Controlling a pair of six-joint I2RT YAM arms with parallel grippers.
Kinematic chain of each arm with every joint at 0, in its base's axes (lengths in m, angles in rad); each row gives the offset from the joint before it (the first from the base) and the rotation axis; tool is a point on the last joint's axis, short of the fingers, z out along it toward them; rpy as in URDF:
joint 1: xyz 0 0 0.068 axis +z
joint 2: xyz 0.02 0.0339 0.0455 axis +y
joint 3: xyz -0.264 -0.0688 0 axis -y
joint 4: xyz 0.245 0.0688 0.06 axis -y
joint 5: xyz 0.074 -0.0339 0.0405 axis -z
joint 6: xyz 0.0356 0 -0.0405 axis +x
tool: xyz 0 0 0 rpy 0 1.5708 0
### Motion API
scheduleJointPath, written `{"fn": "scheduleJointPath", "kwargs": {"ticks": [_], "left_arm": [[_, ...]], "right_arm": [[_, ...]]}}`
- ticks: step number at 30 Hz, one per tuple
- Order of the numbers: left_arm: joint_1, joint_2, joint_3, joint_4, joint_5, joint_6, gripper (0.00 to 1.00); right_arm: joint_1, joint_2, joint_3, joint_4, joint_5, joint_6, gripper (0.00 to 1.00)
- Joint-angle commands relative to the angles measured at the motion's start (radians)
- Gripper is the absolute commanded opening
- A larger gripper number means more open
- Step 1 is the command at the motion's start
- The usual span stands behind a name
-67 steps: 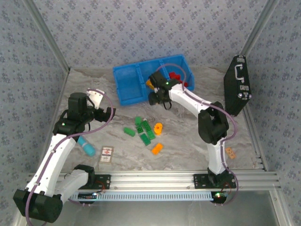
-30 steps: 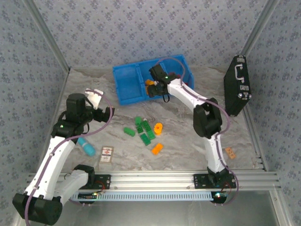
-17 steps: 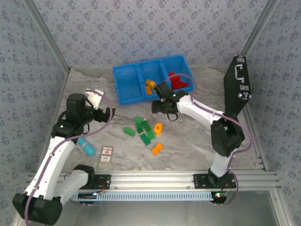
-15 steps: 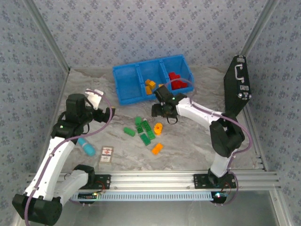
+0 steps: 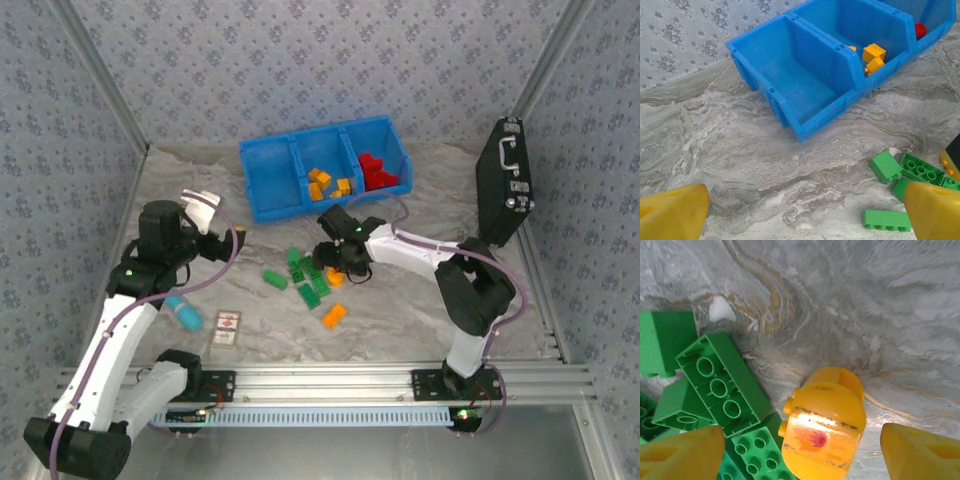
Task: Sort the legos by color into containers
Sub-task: Pick up the lego from the center of the table.
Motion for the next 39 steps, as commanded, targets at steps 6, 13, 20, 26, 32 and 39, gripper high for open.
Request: {"fn": "scheduleJointPath", "kwargs": {"ticks": [6, 13, 20, 26, 32, 39], "left_arm": [[-0.01, -0.011, 0.035, -0.005, 0.011, -0.004, 1.0], [-0.01, -0.005, 0.036, -0.007, 0.008, -0.003, 1.0], [-0.01, -0.003, 0.034, -0.007, 0.007, -0.002, 1.0], [-0.01, -0.001, 0.033, -0.008, 0.004, -0.001, 1.0], [-0.01, 0.01, 0.034, -0.009, 0.0, 0.001, 1.0], [-0.01, 0.032, 0.036, -0.013, -0.008, 0.007, 1.0]], "right_arm": [[0.014, 0.063, 0.012, -0.048, 0.043, -0.002, 0.79], [0.013, 0.088, -0.002, -0.029, 0.048, -0.002, 0.71], [0.004, 0.094, -0.002, -0.044, 0.064, -0.015, 0.56], [-0.014, 0.085, -0.002, -0.053, 0.082, -0.043, 0.46], [-0.04, 0.076, 0.012, -0.065, 0.087, -0.078, 0.4], [-0.09, 0.074, 0.117, -0.124, 0.116, -0.169, 0.38]]}}
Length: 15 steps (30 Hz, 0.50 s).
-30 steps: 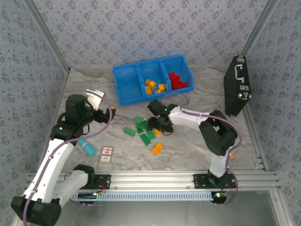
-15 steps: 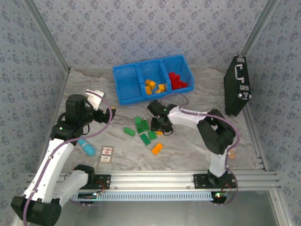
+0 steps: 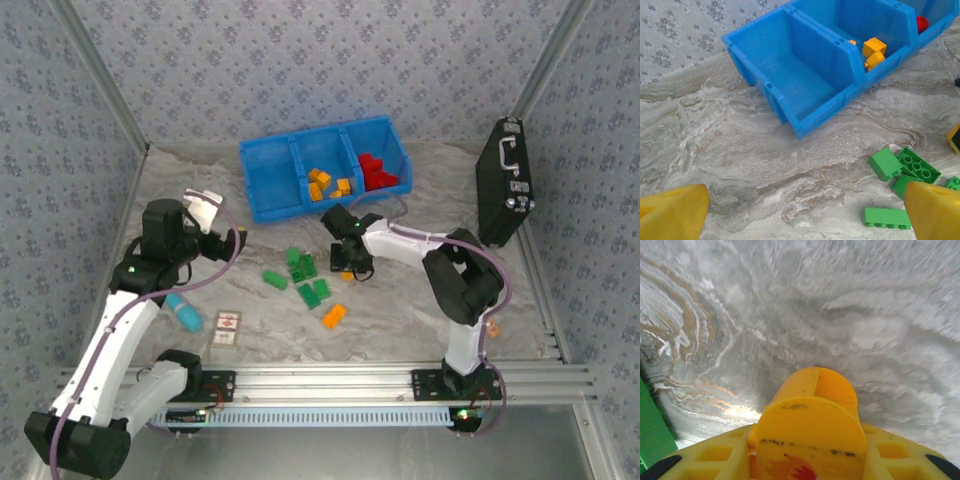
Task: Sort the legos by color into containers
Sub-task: Pick up the lego from the center of the table, then place the lego in the container.
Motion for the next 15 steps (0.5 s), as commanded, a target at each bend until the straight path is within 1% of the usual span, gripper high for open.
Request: {"fn": "scheduleJointPath", "kwargs": {"ticks": [1, 7, 15], "left_arm": [[-0.002, 0.01, 0.034, -0.012, -0.006, 0.008, 1.0], [-0.001, 0.038, 0.031, -0.017, -0.008, 0.013, 1.0], [0.001, 0.054, 0.012, 0.001, -0.008, 0.026, 1.0]], "right_arm": [[-0.034, -0.003, 0.095, -0.054, 0.046, -0.087, 0.39], [-0.095, 0.07, 0.298, -0.075, 0.062, -0.203, 0.39], [-0.175, 0.279, 0.674, -0.088, 0.065, -0.319, 0.37]]}}
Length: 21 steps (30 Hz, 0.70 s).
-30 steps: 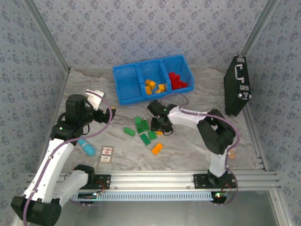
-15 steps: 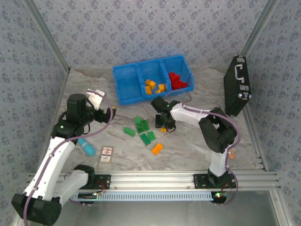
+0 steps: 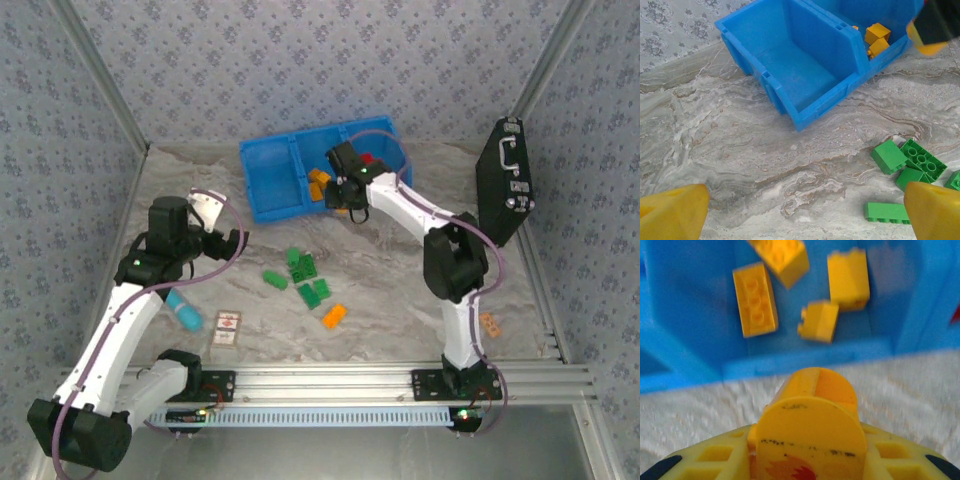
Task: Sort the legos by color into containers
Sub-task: Place the lego in the container.
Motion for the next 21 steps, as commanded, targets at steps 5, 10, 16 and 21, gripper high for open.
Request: {"fn": "scheduleJointPath", "kwargs": {"ticks": [5, 10, 16, 21], "left_arm": [[0.008, 0.046, 0.018, -0.002, 0.001, 0.02, 1.0], [0.026, 0.065, 0.024, 0.0, 0.022, 0.017, 1.0], [0.034, 0.067, 0.027, 0.001, 0.034, 0.013, 1.0], [0.035, 0.055, 0.032, -0.001, 0.046, 0.009, 1.0]], "right_arm": [[-0.051, 0.219, 0.329, -0.046, 0.002, -0.086, 0.37], [-0.065, 0.367, 0.54, -0.092, -0.032, -0.085, 0.46], [-0.066, 0.396, 0.586, -0.086, -0.048, -0.076, 0.57], [-0.051, 0.317, 0.51, -0.074, -0.035, -0.084, 0.64]]}}
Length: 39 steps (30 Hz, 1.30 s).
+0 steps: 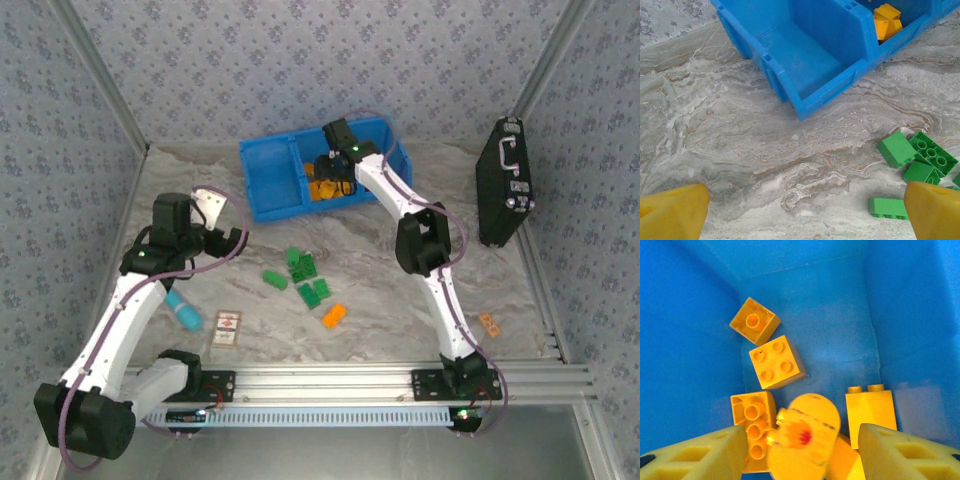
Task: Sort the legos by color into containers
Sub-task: Place the lego in the container, then pick up the lego from the bottom-center of the table.
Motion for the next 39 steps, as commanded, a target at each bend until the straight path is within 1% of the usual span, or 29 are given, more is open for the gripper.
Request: {"fn": "scheduleJointPath", "kwargs": {"ticks": [1, 7, 12, 14, 18, 22, 24, 28, 32, 34, 39], "left_arm": [[0.006, -0.015, 0.032, 0.0, 0.033, 0.007, 1.0], [0.006, -0.043, 0.035, 0.004, 0.044, -0.007, 1.0], [0.006, -0.053, 0.035, 0.017, 0.056, -0.029, 1.0], [0.003, -0.054, 0.037, 0.02, 0.061, -0.048, 1.0], [-0.019, -0.06, 0.042, 0.02, 0.085, -0.064, 1.0], [-0.041, -0.094, 0.04, 0.019, 0.077, -0.065, 1.0], [-0.057, -0.115, 0.036, 0.02, 0.066, -0.063, 1.0], [-0.075, -0.158, 0.025, 0.034, 0.069, -0.066, 1.0], [-0.08, -0.181, 0.033, 0.029, 0.078, -0.069, 1.0], [-0.08, -0.198, 0.041, 0.023, 0.075, -0.065, 1.0], [-0.08, -0.245, 0.034, 0.033, 0.071, -0.061, 1.0]], "right_arm": [[0.013, -0.101, -0.057, -0.009, 0.017, -0.003, 0.65], [0.054, -0.313, -0.295, 0.055, 0.05, 0.063, 0.67], [0.107, -0.522, -0.541, 0.069, 0.123, 0.181, 0.67], [0.132, -0.606, -0.65, 0.055, 0.146, 0.258, 0.66], [0.192, -0.79, -0.904, 0.033, 0.175, 0.496, 0.65], [0.27, -0.954, -1.146, 0.026, 0.161, 0.765, 0.64], [0.316, -1.006, -1.239, 0.018, 0.146, 0.881, 0.64], [0.426, -1.062, -1.317, -0.022, 0.149, 1.061, 0.65], [0.504, -1.087, -1.382, -0.011, 0.149, 1.185, 0.67], [0.524, -1.093, -1.409, -0.019, 0.141, 1.213, 0.69], [0.561, -1.089, -1.431, -0.024, 0.147, 1.258, 0.7]]}}
